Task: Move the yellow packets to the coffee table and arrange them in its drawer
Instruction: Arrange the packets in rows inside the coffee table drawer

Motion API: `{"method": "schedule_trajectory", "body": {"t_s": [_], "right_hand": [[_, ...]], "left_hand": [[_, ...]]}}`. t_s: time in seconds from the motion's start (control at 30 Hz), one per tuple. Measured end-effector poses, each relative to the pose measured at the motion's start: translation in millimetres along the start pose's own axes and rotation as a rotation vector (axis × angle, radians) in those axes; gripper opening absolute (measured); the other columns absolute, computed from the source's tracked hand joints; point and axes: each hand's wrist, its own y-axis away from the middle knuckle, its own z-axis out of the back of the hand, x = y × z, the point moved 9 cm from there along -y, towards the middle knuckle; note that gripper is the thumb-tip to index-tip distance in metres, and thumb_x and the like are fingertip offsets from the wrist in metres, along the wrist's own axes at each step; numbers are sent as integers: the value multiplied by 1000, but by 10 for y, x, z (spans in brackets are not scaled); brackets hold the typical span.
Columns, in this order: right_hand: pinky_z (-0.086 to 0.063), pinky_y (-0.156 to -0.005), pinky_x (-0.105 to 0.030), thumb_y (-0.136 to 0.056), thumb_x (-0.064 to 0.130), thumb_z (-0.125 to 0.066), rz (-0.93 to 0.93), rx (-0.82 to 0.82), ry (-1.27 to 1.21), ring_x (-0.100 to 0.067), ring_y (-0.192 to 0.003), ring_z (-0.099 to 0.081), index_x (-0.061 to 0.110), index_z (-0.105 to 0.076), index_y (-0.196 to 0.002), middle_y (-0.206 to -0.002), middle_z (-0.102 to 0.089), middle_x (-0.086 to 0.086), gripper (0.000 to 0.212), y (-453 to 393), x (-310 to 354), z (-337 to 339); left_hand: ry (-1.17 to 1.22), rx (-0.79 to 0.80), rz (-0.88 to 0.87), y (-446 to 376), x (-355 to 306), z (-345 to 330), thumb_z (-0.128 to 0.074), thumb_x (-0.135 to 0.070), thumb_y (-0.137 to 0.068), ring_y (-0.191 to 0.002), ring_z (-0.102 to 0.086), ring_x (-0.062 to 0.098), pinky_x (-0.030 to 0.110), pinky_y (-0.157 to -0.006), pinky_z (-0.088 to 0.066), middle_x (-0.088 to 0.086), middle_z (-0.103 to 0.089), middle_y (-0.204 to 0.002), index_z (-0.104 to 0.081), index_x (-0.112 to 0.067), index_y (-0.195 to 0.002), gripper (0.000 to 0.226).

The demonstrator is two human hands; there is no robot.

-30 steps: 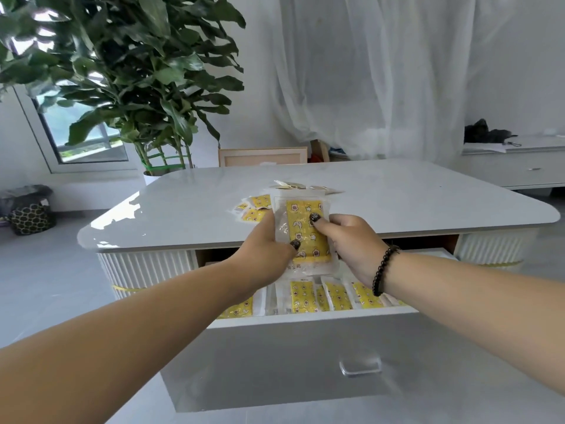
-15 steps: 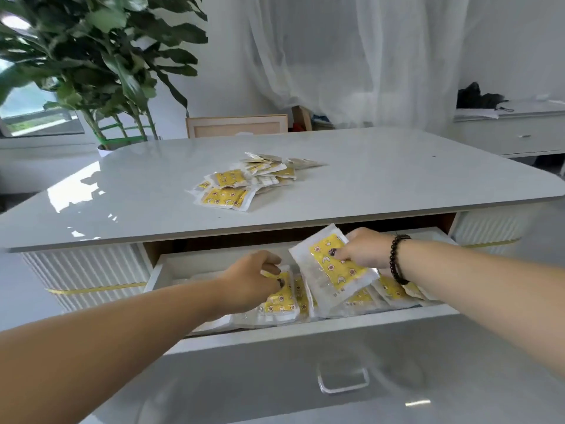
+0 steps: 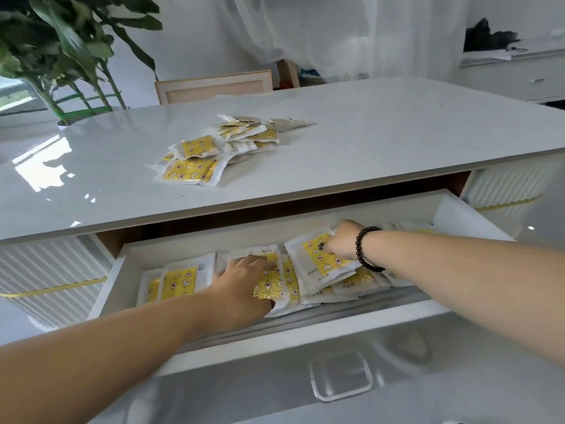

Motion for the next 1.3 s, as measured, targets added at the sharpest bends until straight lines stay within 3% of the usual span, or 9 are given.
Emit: {"method": "schedule_trajectory", "body": {"t_s": [0.13, 0.3, 0.6, 0.77, 0.93, 1.0, 1.1, 1.2, 1.3], "right_hand": [[-41, -57, -23, -92, 40, -57, 57, -105, 150, -22, -77, -55, 10, -45, -69, -74, -53, -4, 39, 15, 72, 17], [-45, -73, -33, -93, 34, -55, 147, -212, 295, -32, -105, -57, 4, -42, -128, -126, -42, -15, 48, 101, 156, 88], [-45, -64, -29, -96, 29, -47, 358, -352, 307, -22, -82, -54, 12, -55, -107, -115, -51, -9, 22, 309, 456, 331], [-44, -57, -18, -93, 31, -55, 442, -43, 111, -9, -72, -59, 17, -64, -99, -92, -65, 4, 18, 425, 557, 473], [-51, -52, -20, -93, 17, -56, 516, 182, -228, -12, -64, -69, 10, -65, -96, -82, -75, -2, 12, 563, 899, 711], [-48, -47, -20, -92, 13, -57, 527, 104, -408, -13, -56, -67, 8, -65, -92, -76, -74, -3, 9, 458, 1074, 915], [-44, -46, -17, -87, 12, -62, 519, -258, -545, -11, -58, -62, 14, -66, -88, -77, -70, 1, 5, 181, 1228, 1242], [-41, -51, -13, -83, 13, -62, 491, -524, -541, -12, -77, -58, 16, -63, -96, -92, -64, 0, 13, -156, 1377, 1402], [-46, -77, -23, -84, 7, -55, 431, -632, -379, -17, -99, -53, 15, -56, -113, -122, -51, -6, 30, -506, 1591, 1528]], "left_hand": [[42, 73, 32, -24, 66, -94, -61, -27, -88, -144, -20, 15, 36, -116, -26, -12, -17, -157, -25, -29, -150, 72], [82, 51, 34, -27, 91, -82, -61, -23, -88, -143, -24, 16, 30, -114, -27, -10, -20, -157, -26, -26, -150, 71], [319, -303, -67, 93, -92, 627, -59, -10, -89, -125, -46, 5, 20, -95, -41, -10, -50, -135, -45, -28, -137, 53], [604, -568, -57, 233, 75, 1301, -54, 2, -86, -89, -69, 10, 27, -76, -55, -10, -72, -95, -61, -27, -104, 35], [525, -785, -58, 223, 312, 1852, -60, -6, -83, -86, -63, 10, 25, -76, -47, -7, -70, -96, -63, -24, -106, 30], [431, -780, 23, 96, 473, 1930, -64, -19, -84, -109, -55, 13, 25, -90, -41, -3, -61, -119, -56, -23, -124, 41], [285, -654, 158, -132, 669, 1858, -62, -42, -85, -139, -24, 23, 37, -107, -28, 3, -32, -147, -33, -27, -145, 69], [213, -576, 148, -301, 728, 1810, -53, -72, -65, -145, -8, 23, 46, -116, -19, 2, -16, -155, -16, -31, -151, 102], [199, -545, 108, -416, 749, 1838, -50, -77, -57, -147, -7, 21, 46, -118, -17, -2, -12, -158, -9, -34, -152, 113]]}}
